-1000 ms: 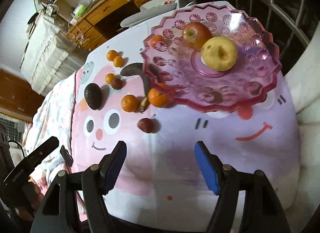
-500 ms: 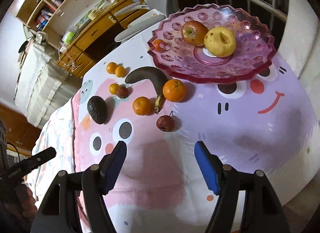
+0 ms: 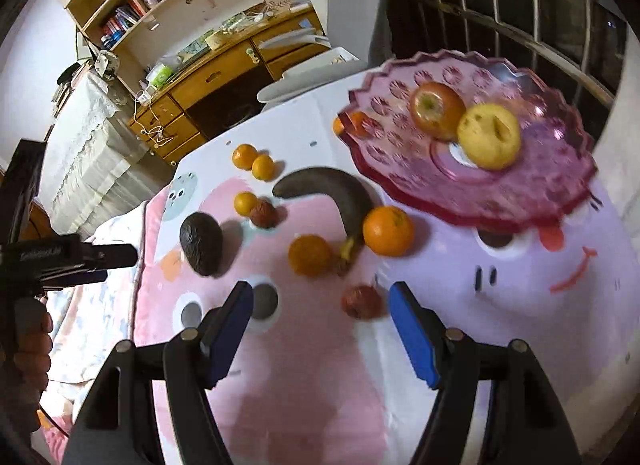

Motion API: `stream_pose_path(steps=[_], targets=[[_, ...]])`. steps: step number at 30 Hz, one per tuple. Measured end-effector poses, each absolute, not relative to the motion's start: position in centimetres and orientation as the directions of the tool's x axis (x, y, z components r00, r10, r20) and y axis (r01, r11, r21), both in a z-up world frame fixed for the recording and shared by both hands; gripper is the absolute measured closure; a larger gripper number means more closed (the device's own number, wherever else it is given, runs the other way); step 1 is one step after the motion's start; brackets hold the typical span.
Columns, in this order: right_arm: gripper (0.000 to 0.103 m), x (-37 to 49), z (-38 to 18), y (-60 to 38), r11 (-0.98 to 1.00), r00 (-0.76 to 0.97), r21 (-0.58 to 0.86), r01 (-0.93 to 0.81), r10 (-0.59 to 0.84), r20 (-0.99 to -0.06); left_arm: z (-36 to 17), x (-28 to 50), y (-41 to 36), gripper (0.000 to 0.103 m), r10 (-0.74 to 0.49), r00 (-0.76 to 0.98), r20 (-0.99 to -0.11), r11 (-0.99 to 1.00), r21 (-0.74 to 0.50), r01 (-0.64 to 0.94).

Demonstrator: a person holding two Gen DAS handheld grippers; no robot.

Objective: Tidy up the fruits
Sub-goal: 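Move the left gripper to the avocado while the right gripper approaches the banana, then grasp the avocado with the left gripper while the right gripper grasps the banana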

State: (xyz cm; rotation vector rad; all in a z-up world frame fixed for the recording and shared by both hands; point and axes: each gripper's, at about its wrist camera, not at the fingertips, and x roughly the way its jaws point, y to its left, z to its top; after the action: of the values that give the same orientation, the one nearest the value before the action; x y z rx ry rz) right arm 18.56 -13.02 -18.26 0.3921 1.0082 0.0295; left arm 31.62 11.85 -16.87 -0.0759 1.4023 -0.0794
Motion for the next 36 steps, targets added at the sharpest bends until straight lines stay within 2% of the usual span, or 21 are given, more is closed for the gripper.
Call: stream_pose_path(steps=[15,23,27,33,36], targets=[[0.032,25.4,-21.7,-10.8,0.957,0.583,0.246,0.157,0.111,-0.805,-23.6,37.3,11.1,0.011,-0.074,0.117,-0.990,0.997,-0.078,-0.028],[0.032,27.1,-23.4,-10.3,0.960,0.549,0.193,0.201,0.053,-0.834,-25.9,38.3,10.5,0.020,-0.084,0.086,-0.993,0.995,-0.088,-0.038],[0.032,27.6,-23.9,-10.3,0.960,0.541,0.165,0.227,0.016,-0.841,-26.9,38.5,10.3,0.029,-0.095,0.071,-0.993,0.995,-0.098,-0.031],[0.032,28.3,-24.3,-9.7,0.963,0.516,0.070,0.260,-0.077,-0.853,-27.5,38.7,10.4,0.047,-0.131,0.073,-0.989,0.991,-0.134,-0.032],[0.032,28.8,-24.5,-9.2,0.959,0.498,0.021,0.283,-0.128,-0.858,-27.5,38.6,10.1,0.047,-0.125,0.082,-0.989,0.992,-0.127,-0.026]])
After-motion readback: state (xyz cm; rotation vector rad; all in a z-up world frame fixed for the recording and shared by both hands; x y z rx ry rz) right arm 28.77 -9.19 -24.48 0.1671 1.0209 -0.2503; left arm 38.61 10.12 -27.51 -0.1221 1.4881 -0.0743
